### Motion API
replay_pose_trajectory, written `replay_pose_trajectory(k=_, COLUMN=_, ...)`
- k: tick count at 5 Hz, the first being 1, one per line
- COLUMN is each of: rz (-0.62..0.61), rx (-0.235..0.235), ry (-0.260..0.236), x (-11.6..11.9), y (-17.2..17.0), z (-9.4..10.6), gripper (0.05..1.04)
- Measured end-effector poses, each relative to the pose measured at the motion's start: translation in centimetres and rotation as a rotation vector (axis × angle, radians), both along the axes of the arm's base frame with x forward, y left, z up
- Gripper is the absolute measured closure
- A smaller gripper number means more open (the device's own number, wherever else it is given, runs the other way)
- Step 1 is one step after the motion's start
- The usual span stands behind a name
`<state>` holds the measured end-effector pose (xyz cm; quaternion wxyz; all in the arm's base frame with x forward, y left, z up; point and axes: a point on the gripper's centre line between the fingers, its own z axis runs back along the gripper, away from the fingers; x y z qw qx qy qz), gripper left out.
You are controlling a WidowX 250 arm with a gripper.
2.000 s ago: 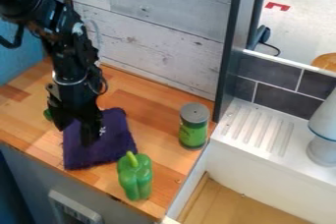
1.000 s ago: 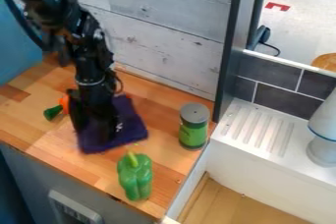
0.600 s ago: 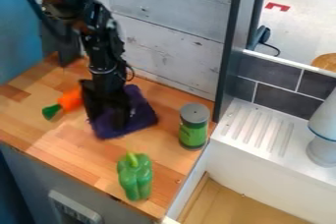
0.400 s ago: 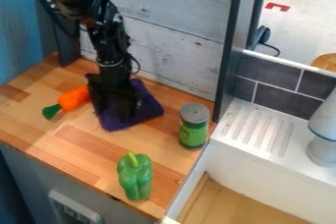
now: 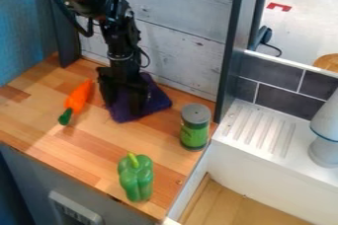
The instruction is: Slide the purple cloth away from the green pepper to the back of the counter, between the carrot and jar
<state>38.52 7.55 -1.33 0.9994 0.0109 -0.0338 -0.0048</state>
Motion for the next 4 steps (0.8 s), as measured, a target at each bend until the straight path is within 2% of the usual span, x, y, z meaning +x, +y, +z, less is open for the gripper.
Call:
replay_pose_trajectory(k=1, rz=0.009, rx=0.002, ry=-0.017, x=-0.3, y=-0.1, z=0.2, gripper=0.08)
replay_pose_trajectory(k=2, rz=-0.007, rx=0.009, ry=-0.044, x=-1.8, y=-1.1, z=1.3, gripper=0.081)
replay_pose_trajectory(k=3, rz=-0.029, rx=0.057, ry=-0.207, x=-2.5, y=-1.3, z=7.1, gripper=0.082)
replay_pose_trajectory(k=4, rz=-0.061, rx=0.069, ry=-0.294, x=-5.3, y=-1.3, z=11.9, gripper=0.082)
